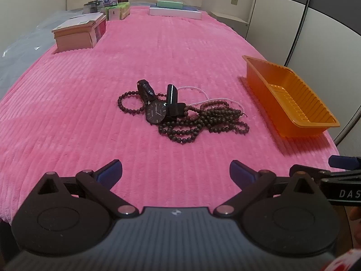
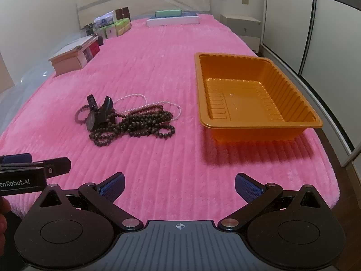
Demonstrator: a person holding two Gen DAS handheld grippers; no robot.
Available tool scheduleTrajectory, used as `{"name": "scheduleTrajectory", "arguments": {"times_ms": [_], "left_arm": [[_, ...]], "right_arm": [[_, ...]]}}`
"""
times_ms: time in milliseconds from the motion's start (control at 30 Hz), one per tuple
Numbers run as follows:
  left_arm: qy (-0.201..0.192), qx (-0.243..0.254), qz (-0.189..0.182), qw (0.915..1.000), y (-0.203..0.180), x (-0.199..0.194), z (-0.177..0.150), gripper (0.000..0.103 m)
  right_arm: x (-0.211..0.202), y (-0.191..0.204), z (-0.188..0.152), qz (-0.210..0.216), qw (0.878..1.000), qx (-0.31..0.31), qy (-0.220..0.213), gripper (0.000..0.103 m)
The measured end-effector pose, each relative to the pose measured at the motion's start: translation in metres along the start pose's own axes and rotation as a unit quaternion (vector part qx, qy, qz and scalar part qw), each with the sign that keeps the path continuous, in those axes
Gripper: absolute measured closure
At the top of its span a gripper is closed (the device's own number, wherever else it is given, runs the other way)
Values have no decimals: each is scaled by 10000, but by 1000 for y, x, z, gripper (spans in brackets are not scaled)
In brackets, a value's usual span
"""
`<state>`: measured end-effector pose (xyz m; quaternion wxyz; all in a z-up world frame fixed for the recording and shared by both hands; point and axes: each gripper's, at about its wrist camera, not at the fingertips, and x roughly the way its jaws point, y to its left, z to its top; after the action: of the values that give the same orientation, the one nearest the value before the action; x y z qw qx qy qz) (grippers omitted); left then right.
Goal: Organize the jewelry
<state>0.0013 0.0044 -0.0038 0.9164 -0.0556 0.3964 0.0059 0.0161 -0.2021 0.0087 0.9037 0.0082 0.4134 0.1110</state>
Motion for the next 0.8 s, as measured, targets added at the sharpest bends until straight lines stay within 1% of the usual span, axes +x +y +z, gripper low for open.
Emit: {"name": "scheduleTrajectory", "arguments": {"times_ms": [200, 333, 800], "left_arm": [[-3, 47, -26, 10000, -2, -1, 1, 2], [-11, 61, -27, 10000, -2, -1, 1, 2], [5, 71, -66, 10000, -2, -1, 0, 3]], "right_arm": [[1, 1, -1, 29, 10000, 14, -42, 0], [-1, 1, 0, -42, 10000, 4, -70, 0], [-3, -2, 2, -86, 9999, 93, -106, 0]]}}
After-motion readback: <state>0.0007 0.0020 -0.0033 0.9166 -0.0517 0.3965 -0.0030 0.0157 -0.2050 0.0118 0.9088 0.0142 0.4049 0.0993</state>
